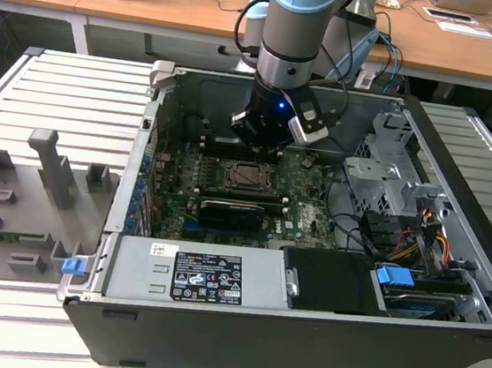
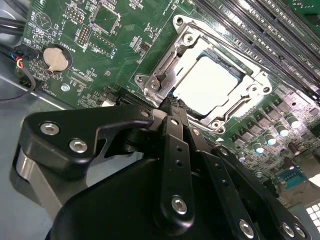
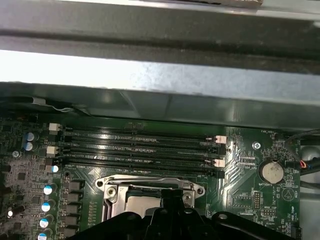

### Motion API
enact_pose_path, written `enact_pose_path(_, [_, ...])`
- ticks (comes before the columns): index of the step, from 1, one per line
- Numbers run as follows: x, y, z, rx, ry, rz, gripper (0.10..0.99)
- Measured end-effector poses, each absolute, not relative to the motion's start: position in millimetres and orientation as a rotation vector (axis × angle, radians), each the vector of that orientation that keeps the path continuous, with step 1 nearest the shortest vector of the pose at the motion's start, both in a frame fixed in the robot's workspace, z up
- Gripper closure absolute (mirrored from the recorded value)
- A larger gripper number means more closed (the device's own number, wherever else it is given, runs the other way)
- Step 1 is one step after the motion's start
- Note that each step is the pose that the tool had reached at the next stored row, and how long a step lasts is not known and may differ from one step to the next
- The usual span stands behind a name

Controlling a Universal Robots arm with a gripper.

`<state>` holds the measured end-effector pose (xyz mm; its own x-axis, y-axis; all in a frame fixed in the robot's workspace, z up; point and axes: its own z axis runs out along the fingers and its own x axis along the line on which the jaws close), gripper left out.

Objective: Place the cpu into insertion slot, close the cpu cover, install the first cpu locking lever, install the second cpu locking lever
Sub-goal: 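Install the second cpu locking lever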

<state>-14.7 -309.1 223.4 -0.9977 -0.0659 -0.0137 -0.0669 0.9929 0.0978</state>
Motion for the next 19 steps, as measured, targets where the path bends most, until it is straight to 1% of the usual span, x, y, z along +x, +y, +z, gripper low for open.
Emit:
enact_pose_path(6, [-14.6,-309.1,232.0,-0.104,3.125,0.154,0.98])
enact_pose_path(19, [-14.7,-317.9,232.9,-0.104,3.126,0.154,0.98])
